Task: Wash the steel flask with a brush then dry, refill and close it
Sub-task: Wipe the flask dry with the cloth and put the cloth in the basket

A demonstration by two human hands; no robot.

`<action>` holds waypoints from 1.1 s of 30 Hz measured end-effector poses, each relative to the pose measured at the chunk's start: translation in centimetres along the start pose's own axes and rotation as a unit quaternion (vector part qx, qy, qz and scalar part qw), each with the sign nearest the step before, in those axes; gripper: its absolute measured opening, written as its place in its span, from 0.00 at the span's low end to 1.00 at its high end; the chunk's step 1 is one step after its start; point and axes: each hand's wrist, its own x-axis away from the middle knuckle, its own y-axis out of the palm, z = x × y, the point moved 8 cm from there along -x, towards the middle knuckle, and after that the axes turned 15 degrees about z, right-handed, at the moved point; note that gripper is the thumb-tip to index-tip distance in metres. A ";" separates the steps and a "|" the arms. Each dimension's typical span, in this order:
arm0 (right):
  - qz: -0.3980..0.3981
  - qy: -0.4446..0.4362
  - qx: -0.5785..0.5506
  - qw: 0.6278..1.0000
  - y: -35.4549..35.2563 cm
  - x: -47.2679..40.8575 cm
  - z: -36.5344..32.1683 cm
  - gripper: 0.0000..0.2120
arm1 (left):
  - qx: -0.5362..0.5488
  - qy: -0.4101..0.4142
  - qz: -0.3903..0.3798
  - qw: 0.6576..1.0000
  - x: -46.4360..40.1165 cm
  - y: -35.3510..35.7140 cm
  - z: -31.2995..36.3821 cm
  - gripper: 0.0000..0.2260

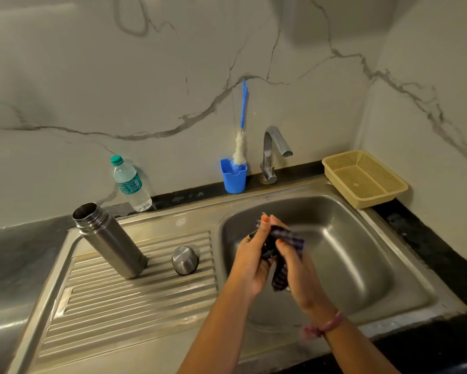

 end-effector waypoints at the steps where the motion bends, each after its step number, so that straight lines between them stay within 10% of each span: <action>1: 0.016 0.026 -0.022 0.999 -0.3 -0.5 0.1 0.16 | -0.005 0.010 -0.004 1.000 0.0 0.0 -0.2 0.26; 5: -0.009 -0.020 0.004 1.000 0.5 -0.2 -1.5 0.18 | 0.016 0.047 0.005 0.999 -0.6 0.1 0.3 0.16; 19: 0.004 -0.019 0.044 0.999 1.3 0.7 -1.9 0.22 | 0.041 0.007 0.062 0.997 -0.7 0.0 0.2 0.29; 27: 0.061 0.145 0.035 0.987 -0.2 -1.1 -1.2 0.11 | -0.046 0.040 0.023 0.998 0.2 0.2 -0.5 0.32; 33: 0.016 0.044 0.015 0.999 1.6 0.5 -2.7 0.16 | -0.012 0.067 0.038 0.997 -0.4 -0.7 0.8 0.28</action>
